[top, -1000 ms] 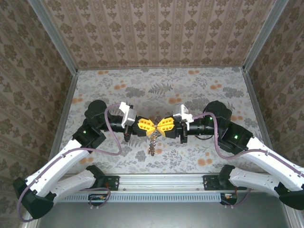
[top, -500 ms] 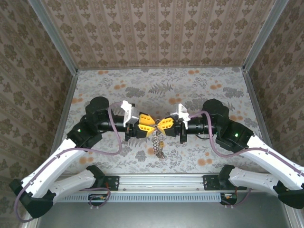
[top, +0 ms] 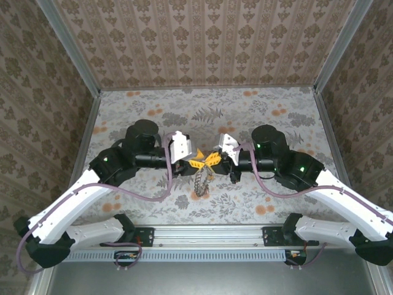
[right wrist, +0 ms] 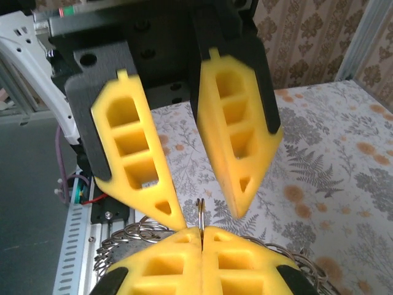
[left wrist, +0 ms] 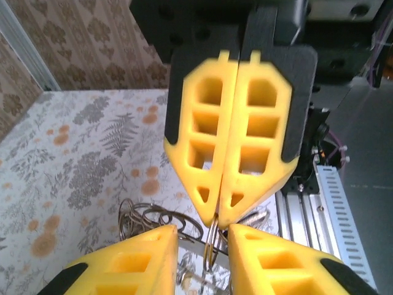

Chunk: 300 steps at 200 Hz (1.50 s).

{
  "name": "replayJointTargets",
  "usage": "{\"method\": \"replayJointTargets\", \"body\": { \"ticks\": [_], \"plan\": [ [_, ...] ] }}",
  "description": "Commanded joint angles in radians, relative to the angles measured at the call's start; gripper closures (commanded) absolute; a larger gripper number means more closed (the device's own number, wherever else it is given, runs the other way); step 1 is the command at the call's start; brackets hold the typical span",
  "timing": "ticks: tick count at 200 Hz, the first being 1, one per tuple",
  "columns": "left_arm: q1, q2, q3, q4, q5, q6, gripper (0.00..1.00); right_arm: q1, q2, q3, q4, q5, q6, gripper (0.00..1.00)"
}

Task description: Put the keys on the keyring

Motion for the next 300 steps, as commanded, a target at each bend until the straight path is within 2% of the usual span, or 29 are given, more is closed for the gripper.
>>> {"method": "replayJointTargets", "body": {
  "ticks": [1,30,48,65,90,121,153,179,243,256,275,300],
  "plan": [
    [-0.011,0.021,0.050,-0.080,-0.070,0.059,0.72,0.005,0.002,0.043,0.002,0.004,-0.034,1.00],
    [-0.012,0.034,0.058,-0.093,-0.071,0.066,0.74,0.006,0.010,0.047,-0.024,-0.001,-0.054,1.00],
    [-0.013,0.039,0.061,-0.097,-0.068,0.067,0.82,0.006,0.015,0.051,-0.029,0.000,-0.058,1.00],
    [-0.016,0.043,0.063,-0.104,-0.069,0.067,0.85,0.008,0.016,0.052,-0.028,-0.009,-0.059,1.00],
    [-0.019,0.048,0.065,-0.106,-0.064,0.069,1.00,0.011,0.019,0.053,-0.023,-0.015,-0.060,1.00],
    [-0.019,0.015,0.039,-0.057,-0.009,0.053,1.00,0.012,0.012,0.046,-0.011,-0.017,-0.054,1.00],
    [0.014,-0.053,-0.030,0.076,0.074,-0.013,1.00,0.013,-0.002,0.010,0.011,-0.022,-0.026,0.78],
    [0.036,-0.093,-0.082,0.166,0.158,-0.051,1.00,0.011,-0.028,-0.024,0.038,-0.009,-0.004,0.73],
    [0.045,-0.116,-0.125,0.258,0.219,-0.083,1.00,0.011,-0.058,-0.056,0.060,-0.057,0.025,0.76],
    [0.047,-0.124,-0.133,0.270,0.225,-0.090,1.00,0.011,-0.059,-0.060,0.064,-0.057,0.025,0.81],
    [0.050,-0.128,-0.140,0.280,0.232,-0.095,1.00,0.010,-0.059,-0.062,0.069,-0.066,0.027,0.95],
    [0.054,-0.135,-0.155,0.305,0.240,-0.106,1.00,0.010,-0.059,-0.065,0.074,-0.063,0.033,0.95]
  ]
}}
